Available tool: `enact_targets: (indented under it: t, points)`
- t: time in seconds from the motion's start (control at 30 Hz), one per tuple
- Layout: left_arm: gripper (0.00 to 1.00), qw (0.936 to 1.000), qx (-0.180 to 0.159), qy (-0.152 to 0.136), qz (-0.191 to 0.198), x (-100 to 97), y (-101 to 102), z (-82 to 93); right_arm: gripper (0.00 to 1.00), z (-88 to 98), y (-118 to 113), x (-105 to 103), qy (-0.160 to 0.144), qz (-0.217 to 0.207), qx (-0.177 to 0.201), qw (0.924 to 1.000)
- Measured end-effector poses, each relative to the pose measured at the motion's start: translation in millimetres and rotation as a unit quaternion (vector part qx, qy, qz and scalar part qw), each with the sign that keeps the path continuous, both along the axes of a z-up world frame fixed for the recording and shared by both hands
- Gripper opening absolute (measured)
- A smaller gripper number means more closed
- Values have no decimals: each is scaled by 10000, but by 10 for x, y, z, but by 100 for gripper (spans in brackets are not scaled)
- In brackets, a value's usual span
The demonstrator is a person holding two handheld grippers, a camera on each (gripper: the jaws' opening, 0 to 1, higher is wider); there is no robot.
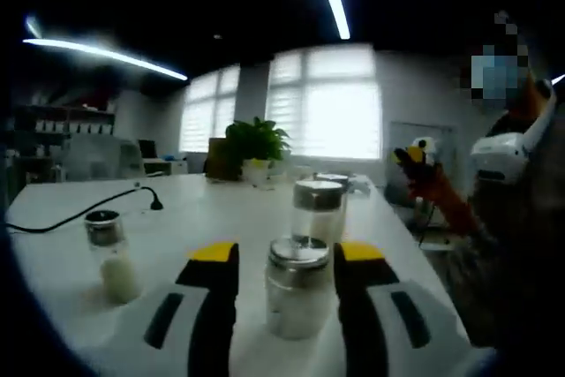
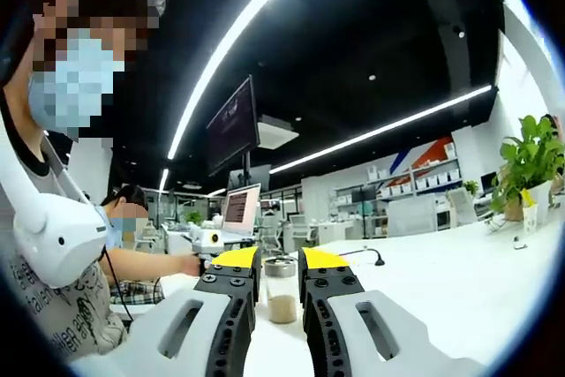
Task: Rotate the seasoning bottle until the label or dispensing opening points toward the visible target arrow and the bottle remains upright within the marked orientation range
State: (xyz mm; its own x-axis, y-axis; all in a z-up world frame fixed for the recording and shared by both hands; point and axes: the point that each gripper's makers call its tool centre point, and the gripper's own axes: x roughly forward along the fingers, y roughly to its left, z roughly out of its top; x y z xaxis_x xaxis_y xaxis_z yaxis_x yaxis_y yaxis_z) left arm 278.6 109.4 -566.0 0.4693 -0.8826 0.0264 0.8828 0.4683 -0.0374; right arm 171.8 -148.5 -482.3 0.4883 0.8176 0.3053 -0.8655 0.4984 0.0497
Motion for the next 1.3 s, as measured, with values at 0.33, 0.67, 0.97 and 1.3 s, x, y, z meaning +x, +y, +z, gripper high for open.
enact_targets:
  t: [0.33,0.67,0.97,1.3]
  points:
    - [36,9997,211,21,-74,-15,-27,-132,13,64,-144,31,30,-136,310,9994]
    - [32,9996,185,-72,222,42,-10,-72,9,60,-372,128,227,-399,689,9966]
    - [31,9936,172,-127,1112,-35,29,-68,6,75,-585,196,272,-747,895,9928]
    - [31,9806,293,-248,1921,-96,43,-91,5,55,-602,233,351,-858,884,9918]
